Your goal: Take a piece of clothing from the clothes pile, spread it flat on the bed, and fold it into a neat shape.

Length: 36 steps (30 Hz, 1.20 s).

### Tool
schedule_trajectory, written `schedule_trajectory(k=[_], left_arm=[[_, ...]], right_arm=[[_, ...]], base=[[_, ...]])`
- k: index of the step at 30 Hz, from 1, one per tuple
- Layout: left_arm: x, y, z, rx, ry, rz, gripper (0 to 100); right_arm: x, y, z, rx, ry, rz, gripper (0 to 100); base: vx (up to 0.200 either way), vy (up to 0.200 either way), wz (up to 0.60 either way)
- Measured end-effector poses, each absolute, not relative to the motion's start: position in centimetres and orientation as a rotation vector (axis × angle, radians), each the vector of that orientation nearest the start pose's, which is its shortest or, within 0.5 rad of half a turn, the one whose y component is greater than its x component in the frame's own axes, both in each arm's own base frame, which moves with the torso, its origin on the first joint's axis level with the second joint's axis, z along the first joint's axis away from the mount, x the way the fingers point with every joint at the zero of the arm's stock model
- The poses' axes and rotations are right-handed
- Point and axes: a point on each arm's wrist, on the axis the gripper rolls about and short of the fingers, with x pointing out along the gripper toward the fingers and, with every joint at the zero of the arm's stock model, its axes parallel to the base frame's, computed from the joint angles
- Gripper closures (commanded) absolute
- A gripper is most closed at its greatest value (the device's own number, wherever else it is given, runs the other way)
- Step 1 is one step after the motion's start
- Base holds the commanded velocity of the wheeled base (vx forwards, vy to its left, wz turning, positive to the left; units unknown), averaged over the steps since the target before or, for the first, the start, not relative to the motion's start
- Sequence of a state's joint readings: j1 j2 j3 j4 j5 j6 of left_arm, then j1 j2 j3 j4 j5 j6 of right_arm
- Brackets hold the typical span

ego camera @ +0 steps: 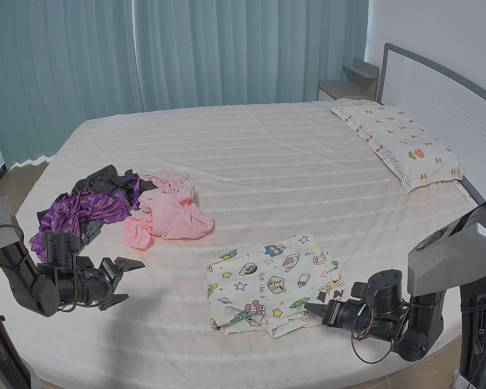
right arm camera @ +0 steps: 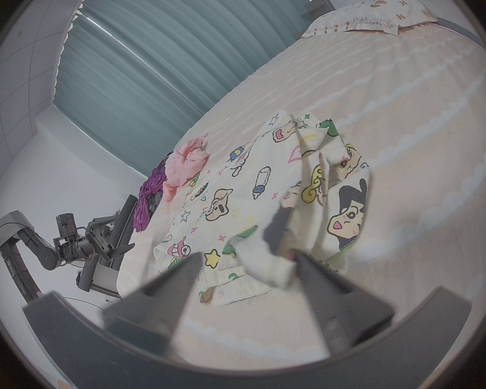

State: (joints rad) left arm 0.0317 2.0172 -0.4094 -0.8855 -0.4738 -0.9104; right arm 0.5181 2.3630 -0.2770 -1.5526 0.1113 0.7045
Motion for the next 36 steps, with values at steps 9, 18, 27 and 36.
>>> schedule_trajectory(k=[9,18,27,36], left_arm=[[27.4,-0.2,2.7,-1.038,0.859,-0.073,0],[27.3,-0.2,2.7,-1.039,0.860,-0.072,0],[27.3,-0.2,2.7,-1.039,0.860,-0.072,0],[27.3,-0.2,2.7,-1.039,0.860,-0.072,0]], right_arm=[[23.9,13.2,-2.8,0.537,0.726,0.379,100],[23.0,11.6,-2.4,0.499,0.748,0.361,100],[22.3,10.6,-2.6,0.457,0.780,0.337,100],[21.6,9.9,-2.8,0.405,0.800,0.330,100]], base=[[0.000,0.000,0.00],[0.000,0.000,0.00],[0.000,0.000,0.00],[0.000,0.000,0.00]])
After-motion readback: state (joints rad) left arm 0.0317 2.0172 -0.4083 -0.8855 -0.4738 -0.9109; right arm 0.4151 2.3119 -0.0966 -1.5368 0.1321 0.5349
